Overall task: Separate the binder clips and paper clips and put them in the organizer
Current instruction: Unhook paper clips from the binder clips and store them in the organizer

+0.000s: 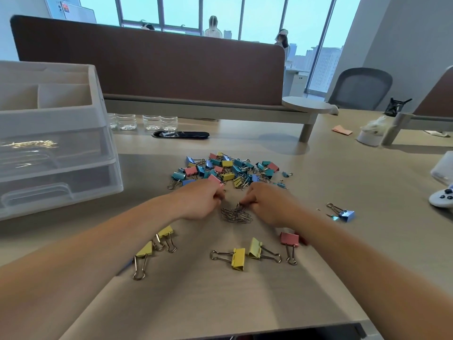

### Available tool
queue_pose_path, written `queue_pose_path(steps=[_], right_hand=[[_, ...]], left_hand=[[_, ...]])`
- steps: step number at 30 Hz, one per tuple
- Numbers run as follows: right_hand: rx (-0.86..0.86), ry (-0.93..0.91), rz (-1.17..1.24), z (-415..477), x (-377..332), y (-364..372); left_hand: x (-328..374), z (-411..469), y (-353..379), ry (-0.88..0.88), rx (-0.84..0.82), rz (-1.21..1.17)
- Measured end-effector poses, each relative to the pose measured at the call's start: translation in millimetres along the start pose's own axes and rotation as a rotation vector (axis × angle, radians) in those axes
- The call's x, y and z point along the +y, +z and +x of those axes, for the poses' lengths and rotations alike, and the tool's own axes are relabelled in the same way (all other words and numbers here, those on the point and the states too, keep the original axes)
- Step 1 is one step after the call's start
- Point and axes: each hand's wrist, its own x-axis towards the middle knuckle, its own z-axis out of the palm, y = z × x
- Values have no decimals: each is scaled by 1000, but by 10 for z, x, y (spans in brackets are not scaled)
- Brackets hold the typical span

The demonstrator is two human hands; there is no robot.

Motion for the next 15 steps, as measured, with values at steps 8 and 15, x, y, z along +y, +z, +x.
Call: queue_pose_path(steps=[8, 15], right_hand=[[91, 57, 141, 36, -118, -51], [164, 68, 134, 386, -223, -12]], left_hand=[[-91, 21, -101, -92, 253, -42], [-134, 257, -240, -45, 161, 92]])
